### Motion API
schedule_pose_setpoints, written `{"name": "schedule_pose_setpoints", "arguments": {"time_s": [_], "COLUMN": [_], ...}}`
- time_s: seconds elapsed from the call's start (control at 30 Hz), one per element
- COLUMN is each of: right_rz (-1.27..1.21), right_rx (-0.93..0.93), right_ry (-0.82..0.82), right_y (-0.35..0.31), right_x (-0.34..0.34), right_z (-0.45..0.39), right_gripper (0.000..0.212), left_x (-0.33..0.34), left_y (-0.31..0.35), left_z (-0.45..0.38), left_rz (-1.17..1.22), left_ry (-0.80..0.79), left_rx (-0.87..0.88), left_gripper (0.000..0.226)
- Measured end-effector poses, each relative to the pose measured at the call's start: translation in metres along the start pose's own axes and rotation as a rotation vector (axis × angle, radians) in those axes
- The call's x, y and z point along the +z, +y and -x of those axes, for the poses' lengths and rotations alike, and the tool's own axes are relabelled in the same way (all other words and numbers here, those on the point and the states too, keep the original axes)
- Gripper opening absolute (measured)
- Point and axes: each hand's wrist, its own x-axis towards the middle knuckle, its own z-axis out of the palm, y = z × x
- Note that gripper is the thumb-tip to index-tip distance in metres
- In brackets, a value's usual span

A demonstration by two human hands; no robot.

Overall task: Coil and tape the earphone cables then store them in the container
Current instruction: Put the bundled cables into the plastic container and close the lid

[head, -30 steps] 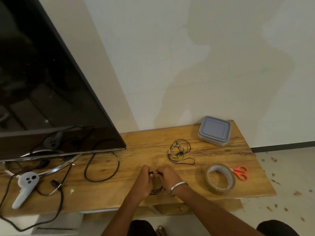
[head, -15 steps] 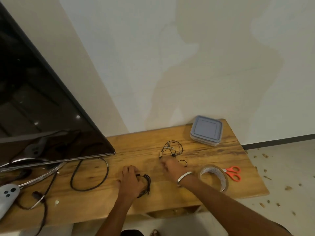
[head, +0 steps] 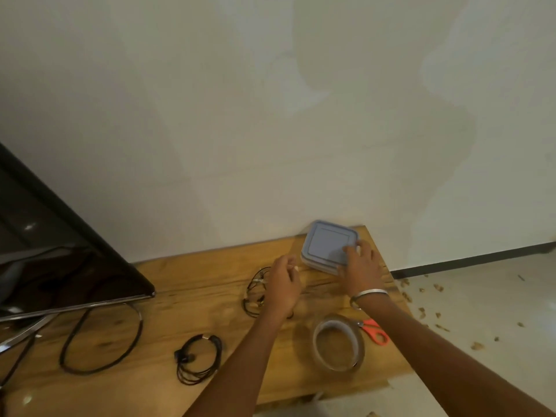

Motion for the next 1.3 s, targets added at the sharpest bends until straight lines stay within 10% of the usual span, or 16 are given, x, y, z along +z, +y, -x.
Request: {"name": "schedule_pose_setpoints", "arguments": {"time_s": [0.77, 1.3], "right_rz": [-0.267, -0.196], "right_rx": [-0.390, -0.489], "right_ry": [-0.116, -0.220], "right_y": [-0.035, -0.066], "right_x": [-0.014, 0.009], "right_z": [0.093, 0.209], "right_gripper": [0.034, 0.031], "left_x": [-0.055, -0.098], "left_y": [-0.023, -0.071], "left_z": [0.090, 0.184], "left_rz": [0.699, 0.674], "left_ry": [0.073, 0.141], "left_rx": [-0.318, -0.600], "left_gripper": [0.040, 0.046]}}
